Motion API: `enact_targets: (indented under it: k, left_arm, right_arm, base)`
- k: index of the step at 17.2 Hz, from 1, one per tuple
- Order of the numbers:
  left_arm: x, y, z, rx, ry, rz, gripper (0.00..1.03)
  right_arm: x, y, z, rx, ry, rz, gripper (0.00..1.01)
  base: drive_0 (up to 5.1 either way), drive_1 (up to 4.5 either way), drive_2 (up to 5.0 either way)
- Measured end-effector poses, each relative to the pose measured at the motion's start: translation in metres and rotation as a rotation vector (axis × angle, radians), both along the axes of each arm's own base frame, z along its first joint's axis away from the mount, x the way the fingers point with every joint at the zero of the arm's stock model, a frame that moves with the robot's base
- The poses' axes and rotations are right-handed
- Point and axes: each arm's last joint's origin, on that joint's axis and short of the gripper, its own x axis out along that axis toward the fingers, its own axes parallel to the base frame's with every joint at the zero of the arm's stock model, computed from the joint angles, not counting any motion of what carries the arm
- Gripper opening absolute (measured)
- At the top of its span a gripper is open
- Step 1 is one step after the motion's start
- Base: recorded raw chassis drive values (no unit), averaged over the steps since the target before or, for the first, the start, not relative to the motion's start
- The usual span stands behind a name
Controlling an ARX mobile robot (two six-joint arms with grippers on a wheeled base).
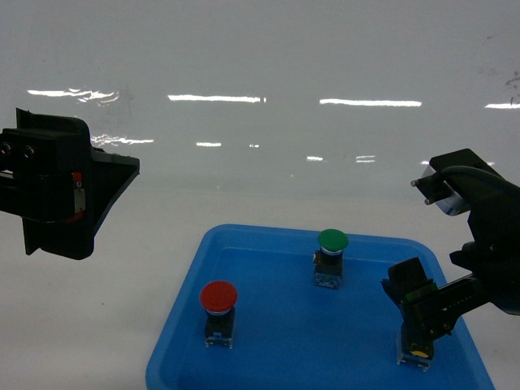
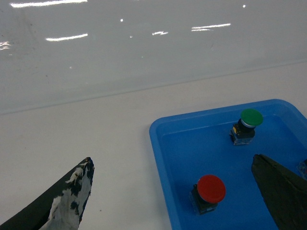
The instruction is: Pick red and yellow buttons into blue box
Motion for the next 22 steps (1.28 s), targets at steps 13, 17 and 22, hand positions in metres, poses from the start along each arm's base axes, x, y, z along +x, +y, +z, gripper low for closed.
enact_targets:
  k: [13,17,22]
  left_arm:
    - [0.000,0.000,0.000,0.000,0.000,0.000,0.98]
    - [0.000,0.000,0.000,0.001,0.000,0.001,0.98]
    - [0.000,0.000,0.000,0.001,0.000,0.002,0.98]
  right_arm:
    - [0.010,0.025,-0.049,-0.085,0.076,0.079,0.91]
    - [0.007,0.022,-0.060,-0.111,0.100,0.060,0.51]
    - [0.004,0.018,-0.062,-0.124,0.049,0.034,0.29]
  base:
    - [0.0,0.00,0.0]
    - [0.0,0.00,0.0]
    - [0.0,0.00,0.0]
